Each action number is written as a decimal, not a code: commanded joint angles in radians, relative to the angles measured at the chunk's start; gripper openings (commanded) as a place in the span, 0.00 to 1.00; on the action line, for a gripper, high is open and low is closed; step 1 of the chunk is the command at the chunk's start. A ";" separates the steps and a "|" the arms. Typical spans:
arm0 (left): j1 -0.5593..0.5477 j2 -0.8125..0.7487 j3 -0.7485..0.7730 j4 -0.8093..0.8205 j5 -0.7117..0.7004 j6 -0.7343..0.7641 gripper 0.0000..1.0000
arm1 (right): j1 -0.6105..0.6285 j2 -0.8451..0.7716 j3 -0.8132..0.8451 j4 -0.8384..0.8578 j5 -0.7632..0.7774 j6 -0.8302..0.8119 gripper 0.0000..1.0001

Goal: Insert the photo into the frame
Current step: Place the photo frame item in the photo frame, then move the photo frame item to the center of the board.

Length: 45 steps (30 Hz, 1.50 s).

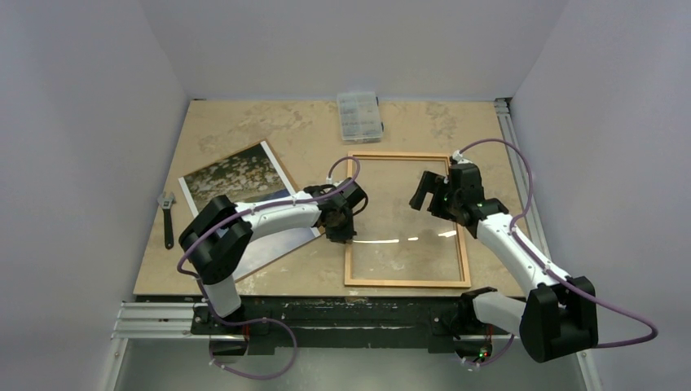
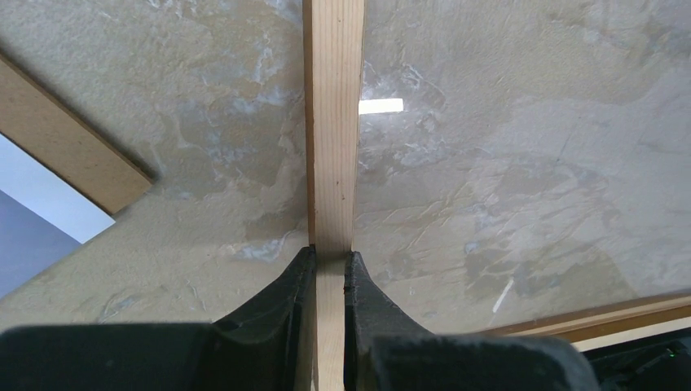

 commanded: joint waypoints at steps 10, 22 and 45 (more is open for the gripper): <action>-0.016 -0.048 -0.042 0.034 0.031 -0.056 0.16 | 0.004 -0.042 0.027 0.016 -0.034 0.003 0.98; 0.015 -0.321 -0.156 0.080 -0.006 -0.002 0.76 | 0.004 -0.079 0.003 0.024 -0.096 0.008 0.98; 0.384 -1.182 -0.446 -0.233 -0.059 0.114 1.00 | 0.240 -0.104 -0.034 0.114 -0.262 0.122 0.98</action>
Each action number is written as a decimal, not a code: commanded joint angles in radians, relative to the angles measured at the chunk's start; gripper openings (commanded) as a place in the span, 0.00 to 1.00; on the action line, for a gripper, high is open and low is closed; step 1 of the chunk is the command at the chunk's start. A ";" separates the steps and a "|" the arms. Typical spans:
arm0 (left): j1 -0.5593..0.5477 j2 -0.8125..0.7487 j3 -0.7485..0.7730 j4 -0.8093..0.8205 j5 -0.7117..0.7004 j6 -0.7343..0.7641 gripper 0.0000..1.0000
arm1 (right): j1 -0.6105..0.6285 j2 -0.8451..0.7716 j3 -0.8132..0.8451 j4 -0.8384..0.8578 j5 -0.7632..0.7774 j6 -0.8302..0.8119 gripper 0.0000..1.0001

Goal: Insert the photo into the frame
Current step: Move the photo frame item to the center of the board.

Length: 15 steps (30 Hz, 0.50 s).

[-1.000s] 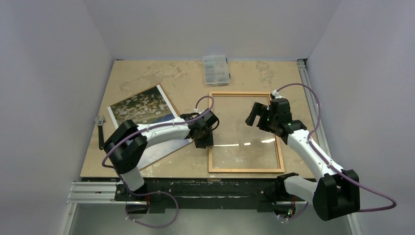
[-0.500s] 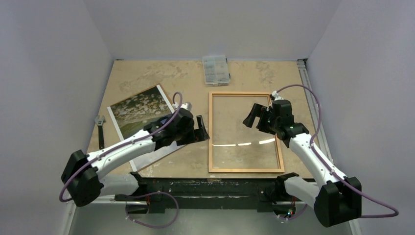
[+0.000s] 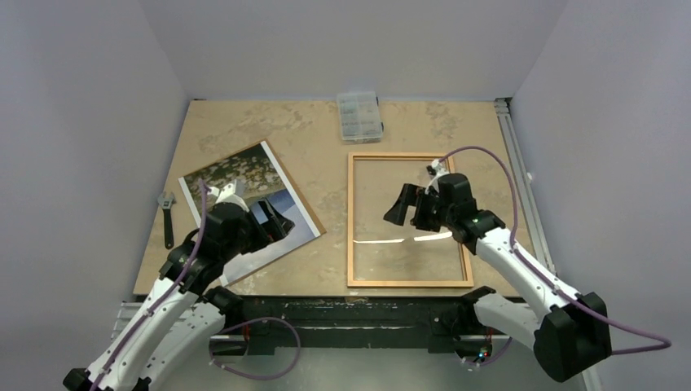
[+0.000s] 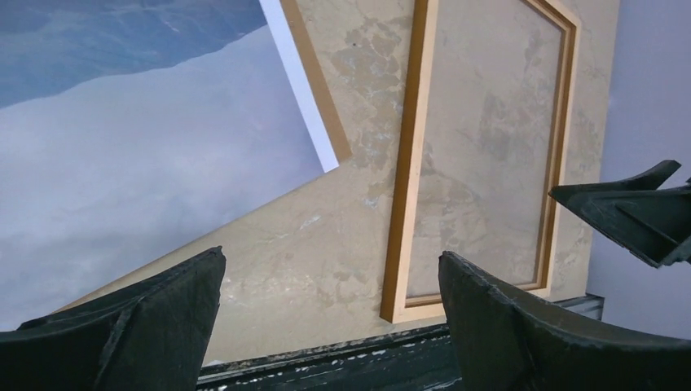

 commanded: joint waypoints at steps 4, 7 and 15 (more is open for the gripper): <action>0.013 -0.025 0.077 -0.206 -0.126 0.067 1.00 | 0.328 0.139 0.123 0.095 0.055 0.059 0.98; 0.013 -0.006 0.143 -0.258 -0.144 0.083 0.99 | 0.454 0.273 0.218 0.106 0.089 0.061 0.97; 0.012 -0.052 0.282 -0.317 -0.097 0.077 1.00 | 0.742 0.538 0.411 0.108 0.189 0.117 0.94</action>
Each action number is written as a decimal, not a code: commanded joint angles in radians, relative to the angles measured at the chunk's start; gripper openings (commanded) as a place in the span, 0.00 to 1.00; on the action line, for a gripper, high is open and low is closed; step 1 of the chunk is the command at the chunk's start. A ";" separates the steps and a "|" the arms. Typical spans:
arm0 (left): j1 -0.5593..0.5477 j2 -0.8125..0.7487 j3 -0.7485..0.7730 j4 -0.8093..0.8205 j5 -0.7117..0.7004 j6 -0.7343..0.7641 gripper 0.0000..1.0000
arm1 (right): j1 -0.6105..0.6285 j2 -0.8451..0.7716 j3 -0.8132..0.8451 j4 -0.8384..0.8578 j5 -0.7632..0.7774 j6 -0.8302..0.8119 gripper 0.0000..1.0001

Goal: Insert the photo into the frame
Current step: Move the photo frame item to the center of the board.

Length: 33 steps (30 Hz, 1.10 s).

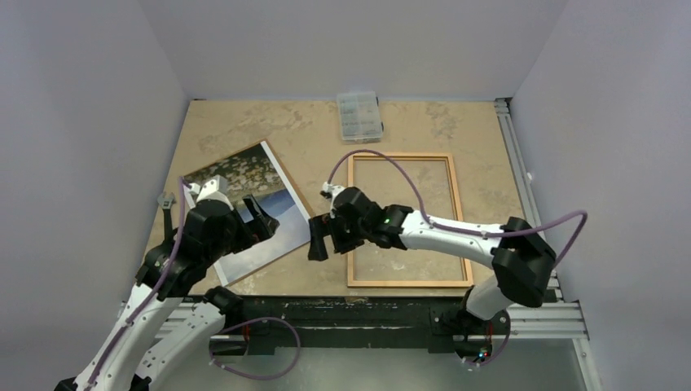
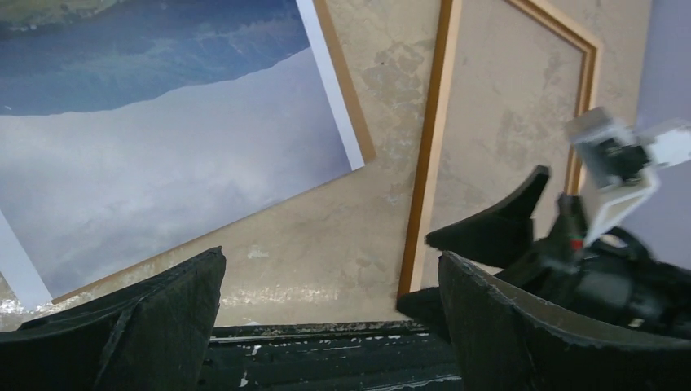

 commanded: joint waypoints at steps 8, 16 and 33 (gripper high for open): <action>0.004 -0.105 0.168 -0.037 0.093 0.010 1.00 | 0.167 0.172 0.041 0.143 0.169 0.152 0.94; 0.005 -0.109 0.182 0.001 0.106 0.005 1.00 | 0.195 0.265 0.081 0.195 0.245 0.178 0.91; 0.005 -0.106 0.156 -0.017 0.085 0.010 1.00 | 0.194 0.501 0.286 0.145 0.347 0.198 0.82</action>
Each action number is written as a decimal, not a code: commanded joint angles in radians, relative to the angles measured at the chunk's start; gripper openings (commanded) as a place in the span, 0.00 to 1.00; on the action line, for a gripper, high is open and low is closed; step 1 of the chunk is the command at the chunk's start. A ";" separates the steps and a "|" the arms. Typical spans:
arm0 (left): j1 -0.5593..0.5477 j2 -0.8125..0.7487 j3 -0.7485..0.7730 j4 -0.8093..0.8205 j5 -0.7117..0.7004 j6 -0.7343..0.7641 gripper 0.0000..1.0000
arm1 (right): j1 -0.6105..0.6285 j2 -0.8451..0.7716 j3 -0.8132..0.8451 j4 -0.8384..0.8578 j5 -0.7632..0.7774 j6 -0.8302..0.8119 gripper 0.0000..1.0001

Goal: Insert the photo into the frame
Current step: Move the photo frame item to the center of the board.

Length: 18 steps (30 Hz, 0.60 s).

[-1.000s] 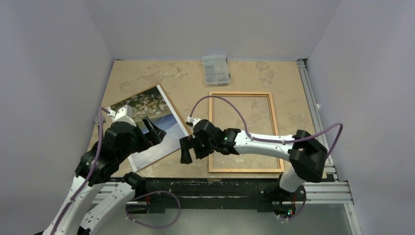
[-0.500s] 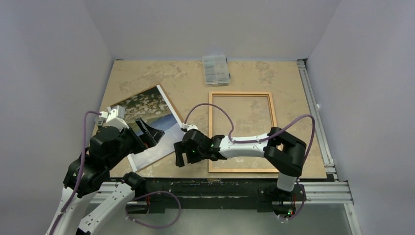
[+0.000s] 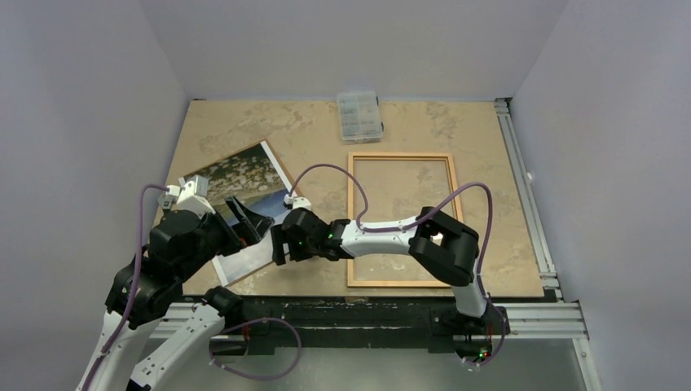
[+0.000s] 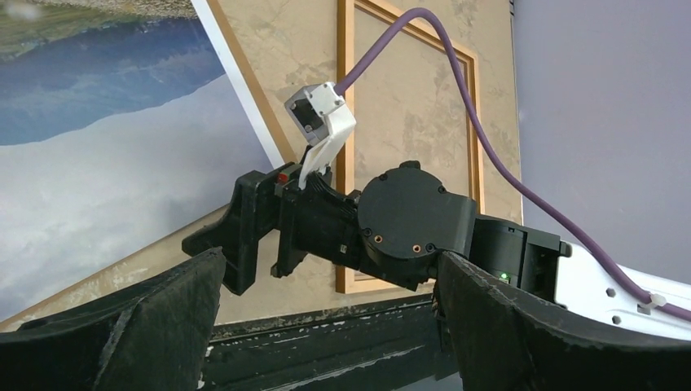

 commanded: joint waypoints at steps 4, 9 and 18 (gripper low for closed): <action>0.005 0.013 0.006 -0.013 -0.041 0.010 0.99 | -0.010 -0.007 -0.024 -0.048 0.151 0.077 0.84; 0.005 0.040 0.000 -0.028 -0.058 0.013 0.98 | -0.056 -0.035 -0.050 -0.034 0.180 0.080 0.86; 0.005 0.099 -0.034 -0.041 -0.093 0.014 0.98 | -0.177 -0.029 -0.054 0.027 0.088 0.044 0.88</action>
